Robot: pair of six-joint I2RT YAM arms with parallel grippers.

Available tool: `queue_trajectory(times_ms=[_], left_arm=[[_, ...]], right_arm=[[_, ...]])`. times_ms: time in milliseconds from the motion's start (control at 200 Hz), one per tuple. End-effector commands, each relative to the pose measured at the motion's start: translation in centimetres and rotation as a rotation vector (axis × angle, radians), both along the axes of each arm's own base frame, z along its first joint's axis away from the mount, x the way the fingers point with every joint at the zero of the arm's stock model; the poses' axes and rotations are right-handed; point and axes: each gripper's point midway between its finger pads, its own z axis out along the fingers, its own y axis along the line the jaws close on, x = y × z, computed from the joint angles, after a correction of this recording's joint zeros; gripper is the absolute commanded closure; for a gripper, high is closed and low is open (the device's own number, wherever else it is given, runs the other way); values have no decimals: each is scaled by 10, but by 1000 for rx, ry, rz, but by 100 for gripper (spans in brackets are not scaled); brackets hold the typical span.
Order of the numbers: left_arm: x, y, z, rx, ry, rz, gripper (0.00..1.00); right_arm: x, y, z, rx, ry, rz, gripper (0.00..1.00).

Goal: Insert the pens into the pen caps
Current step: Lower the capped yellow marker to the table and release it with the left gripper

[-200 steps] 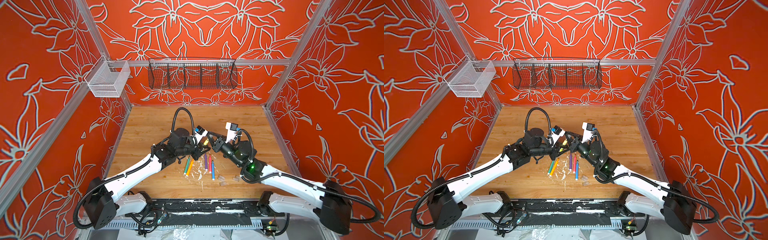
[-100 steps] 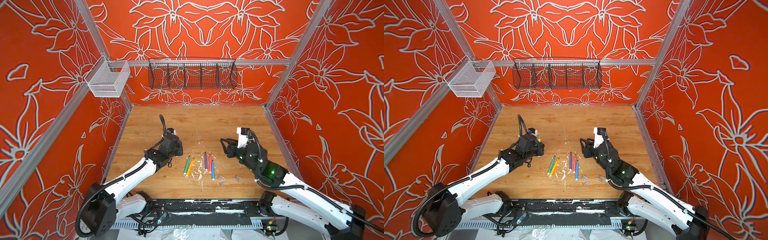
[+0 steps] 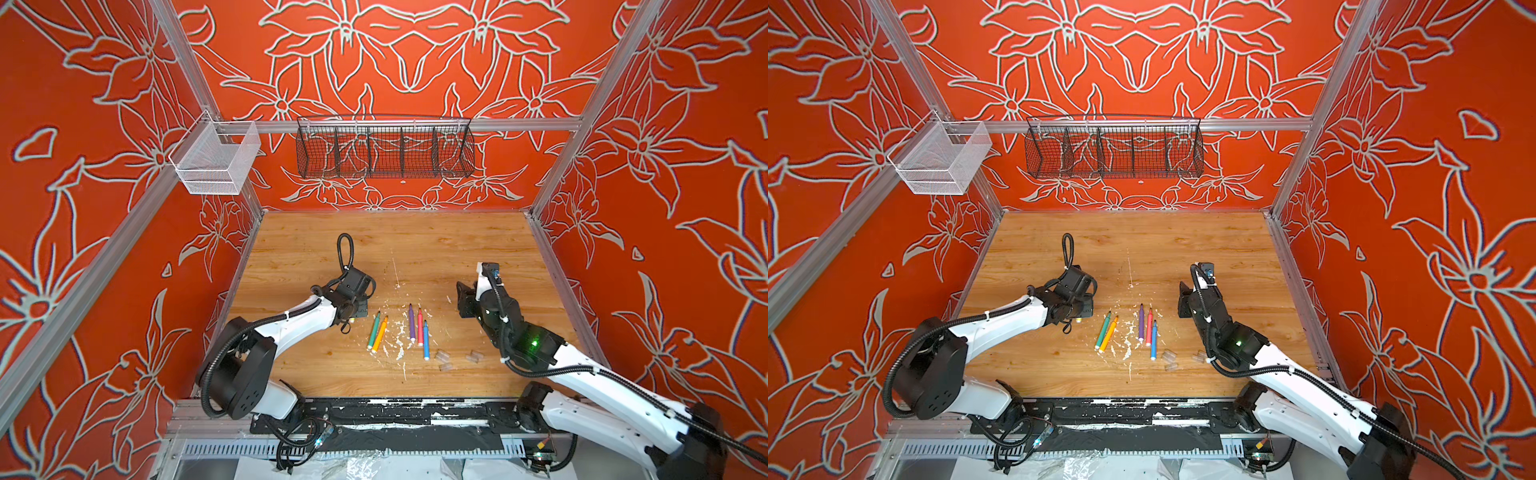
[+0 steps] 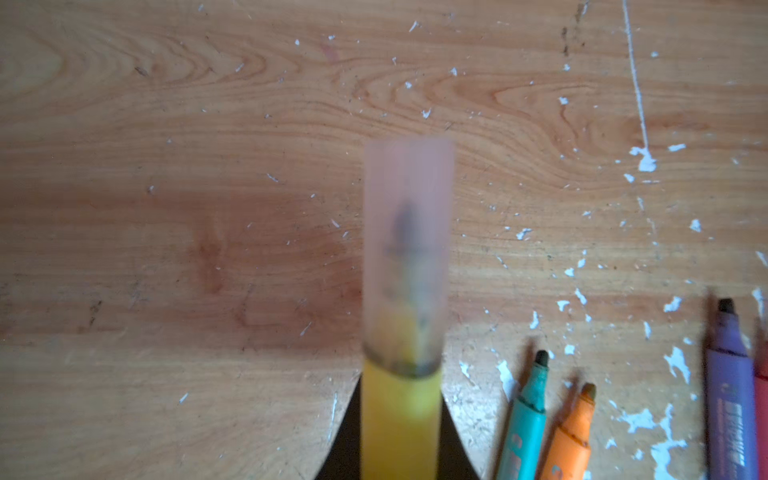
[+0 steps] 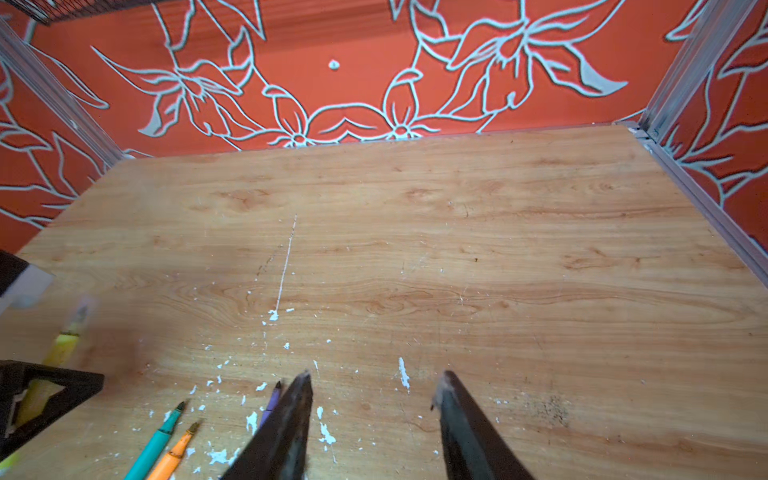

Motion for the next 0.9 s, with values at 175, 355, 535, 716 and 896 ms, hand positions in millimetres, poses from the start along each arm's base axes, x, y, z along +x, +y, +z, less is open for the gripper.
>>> queue_trajectory(times_ms=[175,355,535,716,896], left_arm=[[1,12,-34,-51,158,95,100],[1,16,-51,-125,260,128,100],[2,14,-50,-118,290,115,85],[3,15,-48,-112,283,110,69],[3,15,-42,-112,266,103,63]], right_arm=[[11,-11,-2,-21,67,-64,49],[10,-17,-2,-3,79,-78,49],[9,-18,-3,7,91,-78,48],[10,-19,-4,10,104,-81,48],[10,-19,-4,15,109,-82,48]])
